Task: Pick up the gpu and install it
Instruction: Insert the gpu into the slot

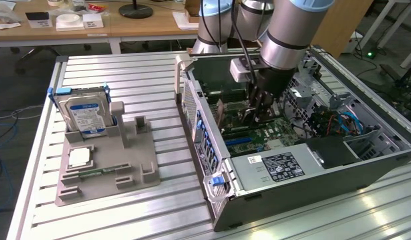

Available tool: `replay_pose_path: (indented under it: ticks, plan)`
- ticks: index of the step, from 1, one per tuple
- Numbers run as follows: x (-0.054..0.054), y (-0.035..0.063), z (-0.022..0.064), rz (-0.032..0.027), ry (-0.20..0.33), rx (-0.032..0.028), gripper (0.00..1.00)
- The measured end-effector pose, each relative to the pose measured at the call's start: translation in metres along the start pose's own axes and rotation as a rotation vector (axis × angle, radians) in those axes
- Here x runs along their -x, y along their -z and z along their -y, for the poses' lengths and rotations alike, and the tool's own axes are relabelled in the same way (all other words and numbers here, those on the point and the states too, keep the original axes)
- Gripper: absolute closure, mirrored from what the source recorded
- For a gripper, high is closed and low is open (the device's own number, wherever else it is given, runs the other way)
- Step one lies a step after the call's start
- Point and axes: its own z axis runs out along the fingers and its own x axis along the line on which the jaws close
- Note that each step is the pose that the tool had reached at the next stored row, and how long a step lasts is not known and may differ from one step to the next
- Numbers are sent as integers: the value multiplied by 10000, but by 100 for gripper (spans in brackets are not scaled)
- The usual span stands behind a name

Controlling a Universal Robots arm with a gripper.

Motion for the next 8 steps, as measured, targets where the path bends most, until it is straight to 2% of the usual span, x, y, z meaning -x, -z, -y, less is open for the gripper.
replay_pose_path:
  ticks: [8]
  plan:
    - [-7, -117, -20, -1, 2, 17, 72]
